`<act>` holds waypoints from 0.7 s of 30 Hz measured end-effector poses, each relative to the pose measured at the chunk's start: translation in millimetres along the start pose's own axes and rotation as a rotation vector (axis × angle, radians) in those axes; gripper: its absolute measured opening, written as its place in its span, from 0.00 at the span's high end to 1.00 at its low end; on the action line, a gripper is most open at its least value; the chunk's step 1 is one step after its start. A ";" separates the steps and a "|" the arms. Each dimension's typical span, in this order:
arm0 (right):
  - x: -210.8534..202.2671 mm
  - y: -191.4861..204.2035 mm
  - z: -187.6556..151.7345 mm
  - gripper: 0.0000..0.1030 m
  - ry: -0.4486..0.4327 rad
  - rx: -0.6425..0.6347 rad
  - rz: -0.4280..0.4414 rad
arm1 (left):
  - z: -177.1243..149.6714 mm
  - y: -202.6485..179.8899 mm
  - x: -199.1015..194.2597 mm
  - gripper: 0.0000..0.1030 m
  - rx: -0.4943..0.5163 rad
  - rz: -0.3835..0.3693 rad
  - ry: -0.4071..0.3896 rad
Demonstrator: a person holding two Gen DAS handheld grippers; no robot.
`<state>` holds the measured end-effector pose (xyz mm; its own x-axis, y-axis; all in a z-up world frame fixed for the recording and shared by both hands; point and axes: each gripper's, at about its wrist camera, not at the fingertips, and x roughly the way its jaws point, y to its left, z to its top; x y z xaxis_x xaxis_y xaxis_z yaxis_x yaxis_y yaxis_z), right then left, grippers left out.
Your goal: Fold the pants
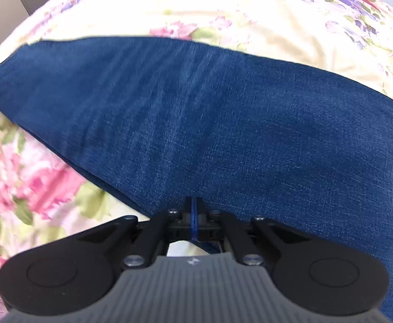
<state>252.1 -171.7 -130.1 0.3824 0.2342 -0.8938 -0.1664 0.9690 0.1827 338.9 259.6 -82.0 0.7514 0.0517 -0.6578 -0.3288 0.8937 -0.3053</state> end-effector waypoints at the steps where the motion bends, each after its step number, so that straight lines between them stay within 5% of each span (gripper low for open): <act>1: -5.3 -3.0 0.5 1.00 -0.011 0.010 0.002 | 2.0 -10.2 -8.9 0.92 0.024 -0.008 -0.015; 6: -41.2 -23.8 -2.9 1.00 -0.073 0.055 0.004 | 0.3 -84.3 -62.7 0.92 0.225 -0.053 -0.103; 11: -88.1 -46.8 -16.6 1.00 -0.129 0.063 0.011 | -34.2 -176.3 -111.7 0.92 0.504 -0.087 -0.180; 15: -117.3 -72.1 -36.2 1.00 -0.158 0.081 0.008 | -82.7 -244.3 -133.5 0.92 0.730 -0.090 -0.231; 21: -132.9 -115.8 -71.6 1.00 -0.159 0.165 0.017 | -196.7 -317.4 -120.8 0.92 1.022 -0.080 -0.199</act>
<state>155.5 -320.8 -61.8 0.5212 0.2474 -0.8168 -0.0277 0.9615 0.2735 240.0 -118.0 -41.1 0.8610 -0.0344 -0.5074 0.2967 0.8444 0.4461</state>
